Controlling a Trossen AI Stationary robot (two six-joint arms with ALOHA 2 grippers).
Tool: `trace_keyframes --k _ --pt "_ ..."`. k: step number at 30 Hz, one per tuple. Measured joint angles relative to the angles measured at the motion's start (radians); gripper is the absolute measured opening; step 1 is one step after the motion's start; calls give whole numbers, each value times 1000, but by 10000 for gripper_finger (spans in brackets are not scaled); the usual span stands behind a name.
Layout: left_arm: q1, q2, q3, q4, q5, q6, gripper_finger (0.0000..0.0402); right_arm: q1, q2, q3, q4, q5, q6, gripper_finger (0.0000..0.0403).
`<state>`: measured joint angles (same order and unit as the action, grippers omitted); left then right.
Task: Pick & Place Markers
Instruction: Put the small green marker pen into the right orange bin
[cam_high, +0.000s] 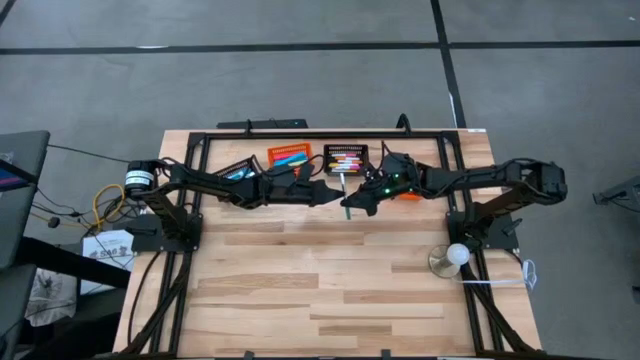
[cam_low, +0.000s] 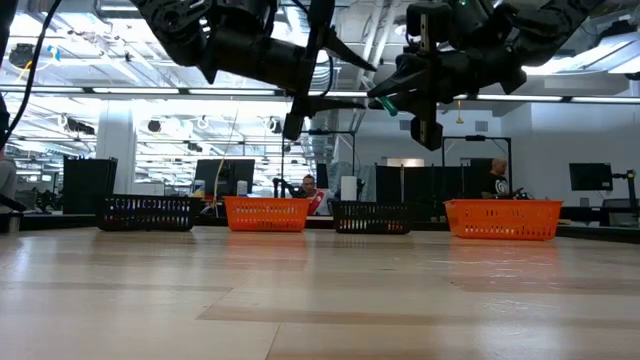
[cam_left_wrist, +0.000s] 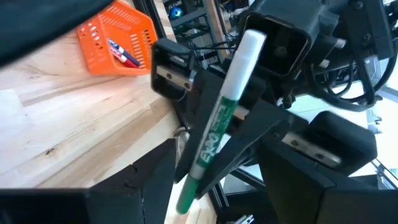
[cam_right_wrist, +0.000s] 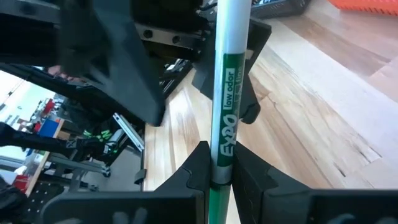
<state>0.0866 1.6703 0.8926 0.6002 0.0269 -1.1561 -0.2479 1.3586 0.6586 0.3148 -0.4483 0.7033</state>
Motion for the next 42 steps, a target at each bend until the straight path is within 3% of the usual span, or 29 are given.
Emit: trace_keyframes --k 7,12,21,30,42 --pt "8 0 -74 -2 0 -52 221 -32 -60 -1 -138 -13 -56 31" --pt "7 -20 -116 1 1 -83 223 -78 -182 -1 -357 51 -136 31" --pt "7 -207 -187 7 -44 1 223 -162 -326 -2 -767 226 -297 31" --pt "4 -361 -242 9 -115 104 222 -239 -278 82 -958 353 -471 31" --pt "3 -378 -274 7 -131 105 222 -274 -52 259 -1274 603 -703 32"
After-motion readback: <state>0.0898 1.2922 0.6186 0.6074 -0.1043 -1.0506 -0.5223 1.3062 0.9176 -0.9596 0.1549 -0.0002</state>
